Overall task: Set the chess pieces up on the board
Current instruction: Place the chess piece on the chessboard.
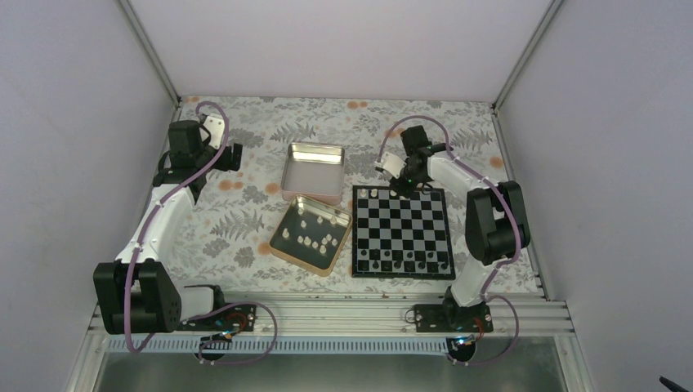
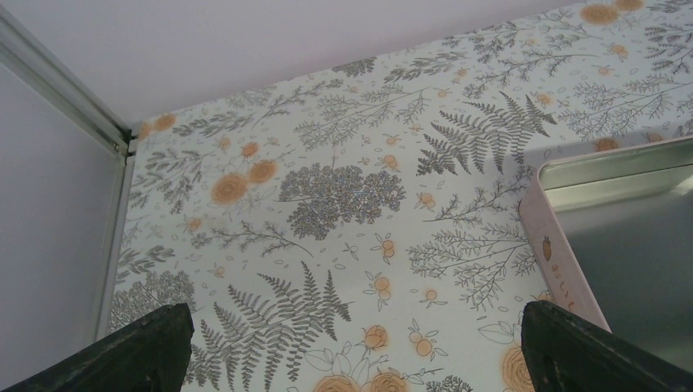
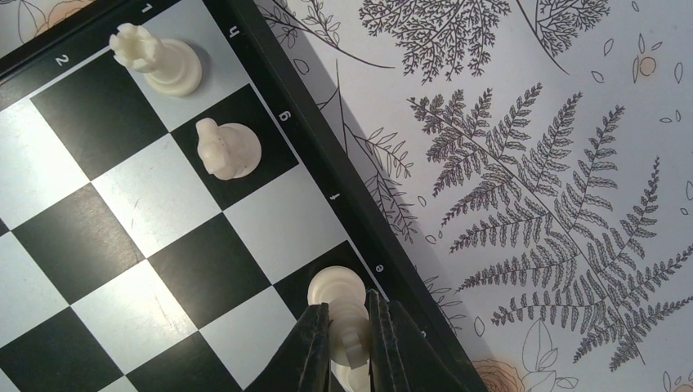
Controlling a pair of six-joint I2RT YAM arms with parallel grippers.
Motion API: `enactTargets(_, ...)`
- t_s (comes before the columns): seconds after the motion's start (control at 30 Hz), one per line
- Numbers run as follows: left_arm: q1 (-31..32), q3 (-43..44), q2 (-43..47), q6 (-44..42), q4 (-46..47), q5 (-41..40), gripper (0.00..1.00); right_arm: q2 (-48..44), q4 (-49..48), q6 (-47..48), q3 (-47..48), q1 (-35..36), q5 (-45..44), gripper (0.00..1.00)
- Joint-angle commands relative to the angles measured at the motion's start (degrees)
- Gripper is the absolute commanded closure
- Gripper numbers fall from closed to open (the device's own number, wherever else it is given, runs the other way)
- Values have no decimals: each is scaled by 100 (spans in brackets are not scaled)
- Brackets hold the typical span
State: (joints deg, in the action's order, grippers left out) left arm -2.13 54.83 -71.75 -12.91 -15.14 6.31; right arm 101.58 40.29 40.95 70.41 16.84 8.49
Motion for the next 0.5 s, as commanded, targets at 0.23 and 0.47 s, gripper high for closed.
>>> enactTargets(0.23, -24, 2, 47, -61, 28, 55, 0, 88, -69, 82, -27, 12, -16, 87)
enactTargets(0.47, -24, 2, 54, -62, 28, 76, 0, 67, 48, 74, -4, 12, -25, 72)
